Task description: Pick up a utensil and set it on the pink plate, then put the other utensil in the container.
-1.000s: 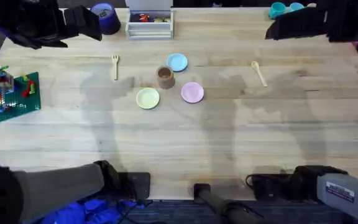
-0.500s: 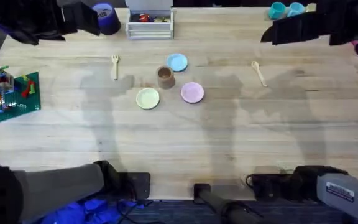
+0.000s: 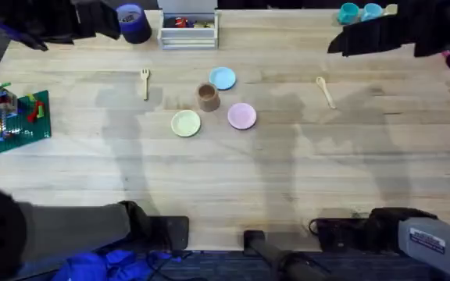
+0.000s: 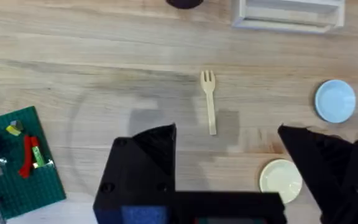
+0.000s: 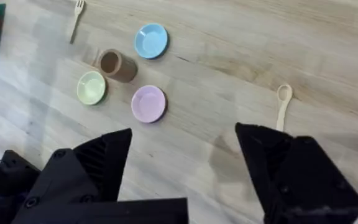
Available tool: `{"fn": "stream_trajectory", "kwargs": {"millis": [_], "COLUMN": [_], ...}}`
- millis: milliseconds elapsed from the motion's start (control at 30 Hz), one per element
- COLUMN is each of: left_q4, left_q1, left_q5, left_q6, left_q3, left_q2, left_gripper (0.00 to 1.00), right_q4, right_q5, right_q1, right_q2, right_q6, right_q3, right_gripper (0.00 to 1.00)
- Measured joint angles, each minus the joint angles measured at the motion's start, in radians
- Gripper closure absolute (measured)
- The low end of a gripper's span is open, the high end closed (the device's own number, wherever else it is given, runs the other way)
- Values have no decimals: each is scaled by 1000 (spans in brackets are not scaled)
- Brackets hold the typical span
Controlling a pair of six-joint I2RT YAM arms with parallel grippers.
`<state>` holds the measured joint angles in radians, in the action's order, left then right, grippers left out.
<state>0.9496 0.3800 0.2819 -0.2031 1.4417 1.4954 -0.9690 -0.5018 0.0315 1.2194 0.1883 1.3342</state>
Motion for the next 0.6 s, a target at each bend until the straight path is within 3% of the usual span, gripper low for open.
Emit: {"fn": "stream_trajectory", "kwargs": {"millis": [200,600], "left_q4": [-39,-180], "left_q1": [-22,-150], "left_q5": [-19,-121], "left_q6": [1,53], "left_q3": [0,0], "left_q2": [113,298], "left_gripper": [8,6], "right_q4": [19,23], "right_q5": [0,0], "right_q1": [0,0], "right_q2": [0,0], "right_q6": [0,0], "right_q3": [0,0], "right_gripper": [6,5]}}
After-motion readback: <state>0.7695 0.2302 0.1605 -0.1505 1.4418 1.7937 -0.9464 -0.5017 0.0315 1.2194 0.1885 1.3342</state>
